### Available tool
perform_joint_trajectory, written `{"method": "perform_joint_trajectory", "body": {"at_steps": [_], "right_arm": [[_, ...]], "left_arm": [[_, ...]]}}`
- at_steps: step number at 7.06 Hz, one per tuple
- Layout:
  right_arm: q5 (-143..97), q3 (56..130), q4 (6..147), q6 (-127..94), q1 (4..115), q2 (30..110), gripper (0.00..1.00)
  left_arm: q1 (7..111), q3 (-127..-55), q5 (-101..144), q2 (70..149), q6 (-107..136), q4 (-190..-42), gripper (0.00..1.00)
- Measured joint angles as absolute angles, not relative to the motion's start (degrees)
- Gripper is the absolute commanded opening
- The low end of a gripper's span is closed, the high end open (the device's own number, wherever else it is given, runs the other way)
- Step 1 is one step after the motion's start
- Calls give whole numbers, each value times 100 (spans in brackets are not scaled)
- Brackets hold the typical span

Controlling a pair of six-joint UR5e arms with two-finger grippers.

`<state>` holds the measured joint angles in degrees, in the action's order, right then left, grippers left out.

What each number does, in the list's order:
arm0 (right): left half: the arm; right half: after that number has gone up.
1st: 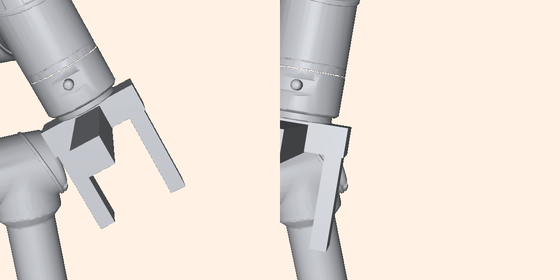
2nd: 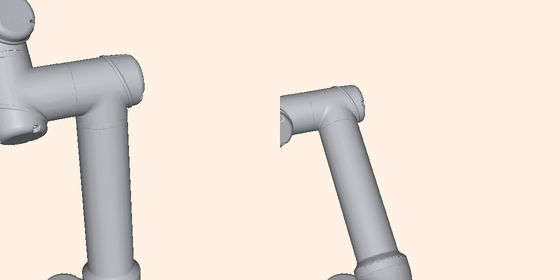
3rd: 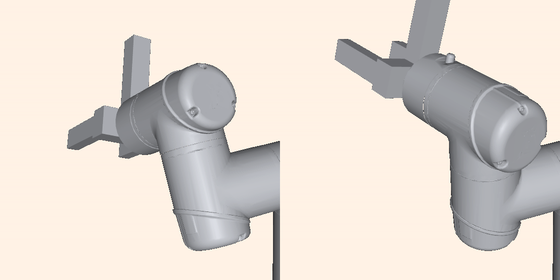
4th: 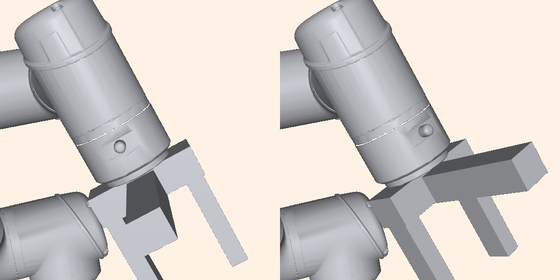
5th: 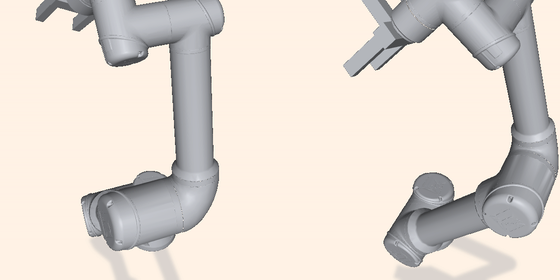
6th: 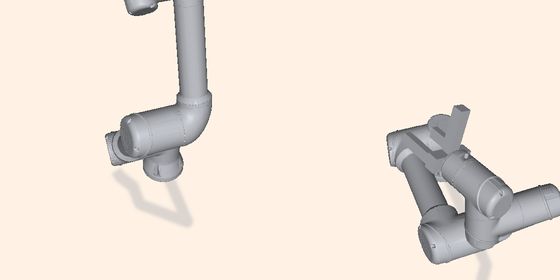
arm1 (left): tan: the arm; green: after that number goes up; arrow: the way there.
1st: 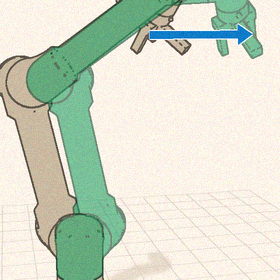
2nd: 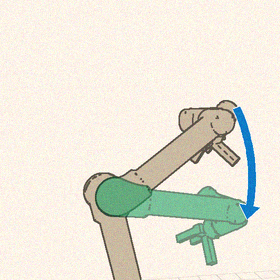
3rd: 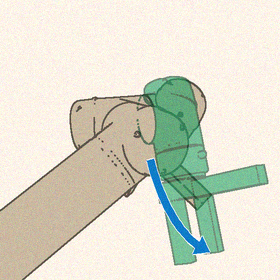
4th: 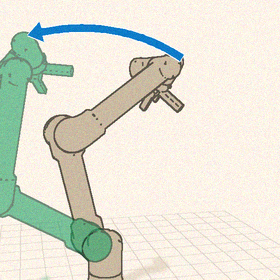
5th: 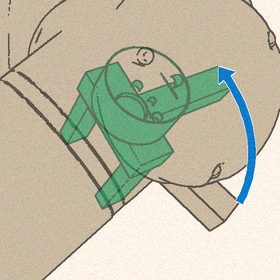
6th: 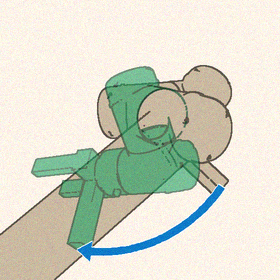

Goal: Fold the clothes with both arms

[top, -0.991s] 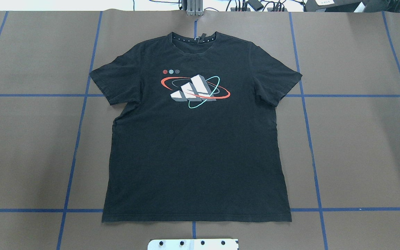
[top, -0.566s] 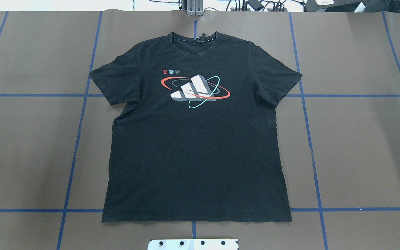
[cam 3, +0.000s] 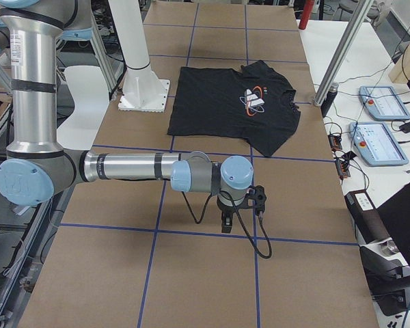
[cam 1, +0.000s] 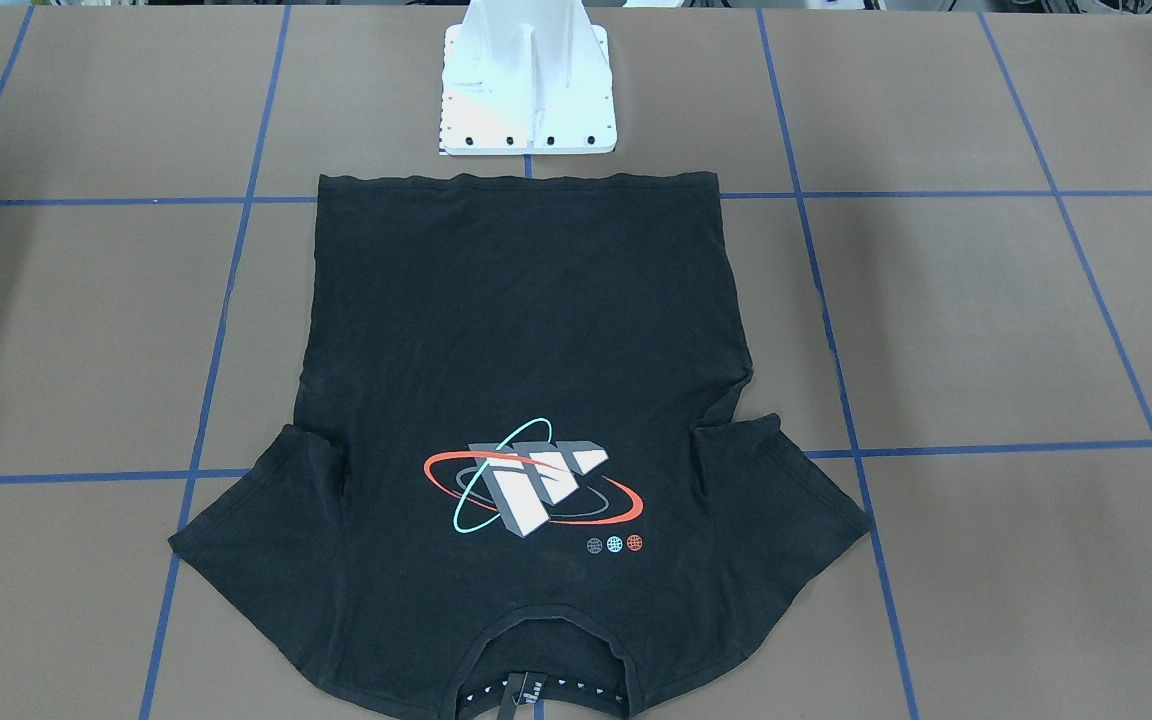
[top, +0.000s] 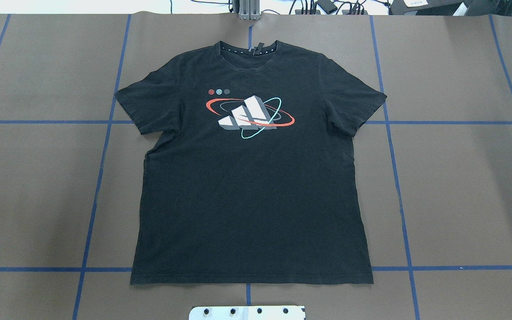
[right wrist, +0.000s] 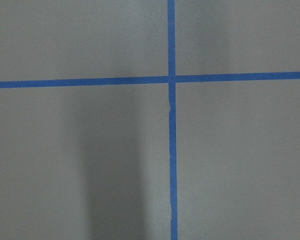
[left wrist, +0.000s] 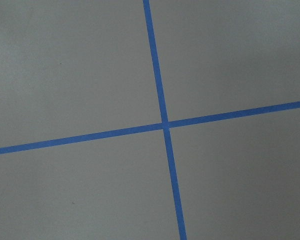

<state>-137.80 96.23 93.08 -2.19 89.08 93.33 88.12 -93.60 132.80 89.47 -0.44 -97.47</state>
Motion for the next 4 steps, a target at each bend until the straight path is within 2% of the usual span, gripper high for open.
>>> {"method": "perform_joint_trajectory", "body": {"at_steps": [4], "right_arm": [[-13778,9598,9295,-259,8801,8942,100]], "left_arm": [[8828,-9400,13417,9248,15,-9827,100]]}}
